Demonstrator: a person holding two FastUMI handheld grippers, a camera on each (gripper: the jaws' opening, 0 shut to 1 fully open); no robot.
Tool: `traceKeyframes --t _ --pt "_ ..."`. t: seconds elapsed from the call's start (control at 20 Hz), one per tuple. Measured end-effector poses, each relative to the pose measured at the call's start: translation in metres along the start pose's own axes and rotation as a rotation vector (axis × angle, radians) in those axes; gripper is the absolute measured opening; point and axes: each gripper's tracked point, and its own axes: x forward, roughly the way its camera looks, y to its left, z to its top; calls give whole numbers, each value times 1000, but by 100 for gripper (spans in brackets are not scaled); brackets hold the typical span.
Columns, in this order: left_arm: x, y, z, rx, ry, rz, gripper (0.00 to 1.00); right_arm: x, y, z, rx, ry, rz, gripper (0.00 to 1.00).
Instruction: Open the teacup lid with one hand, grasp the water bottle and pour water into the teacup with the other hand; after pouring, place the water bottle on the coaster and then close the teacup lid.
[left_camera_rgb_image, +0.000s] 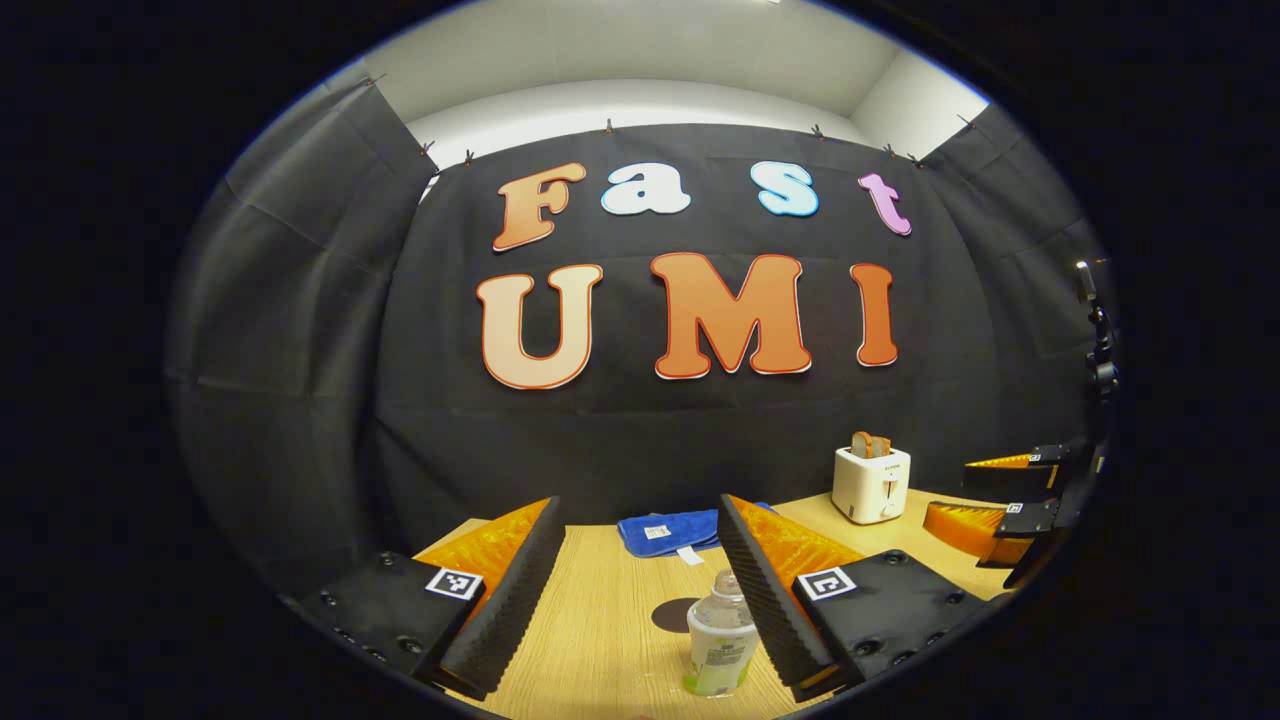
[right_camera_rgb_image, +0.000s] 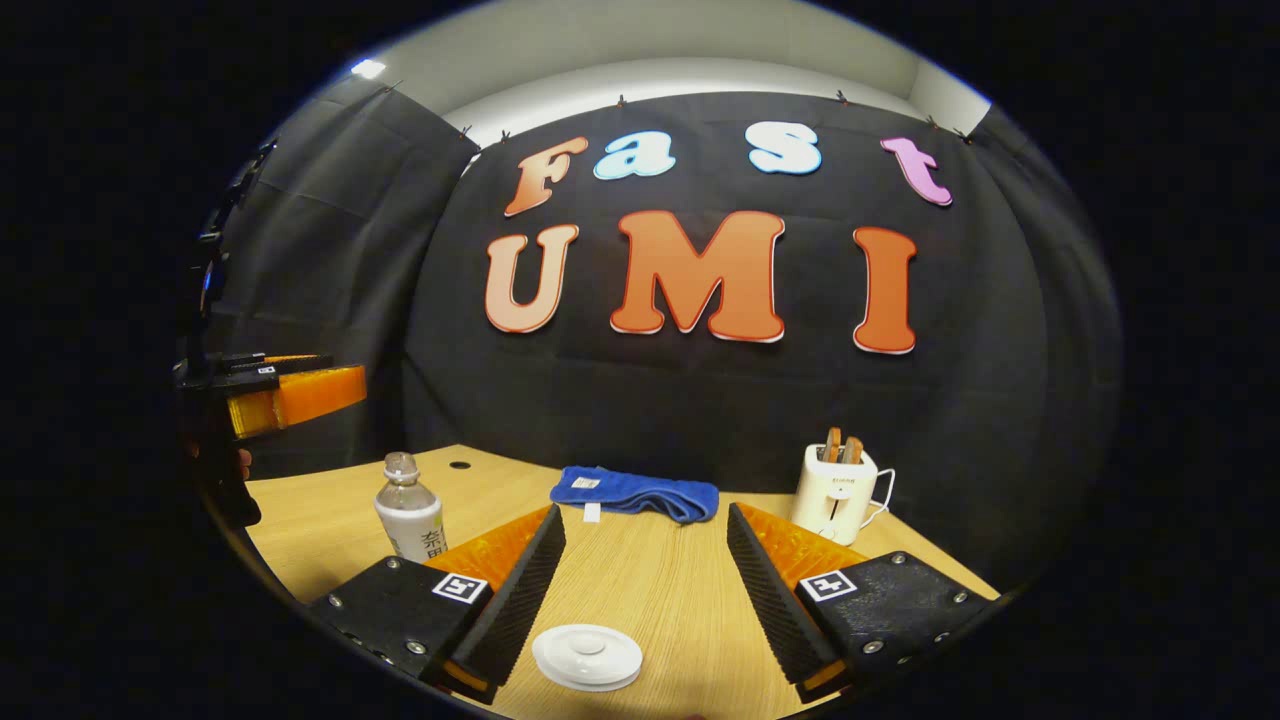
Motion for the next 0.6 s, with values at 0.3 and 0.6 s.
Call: traceKeyframes --t 0.3,0.6 --pt "-8 -8 -33 47 34 -37 98 3 23 -47 8 108 68 92" --pt "-13 -28 -64 87 78 -86 98 7 38 -86 -31 194 121 77"
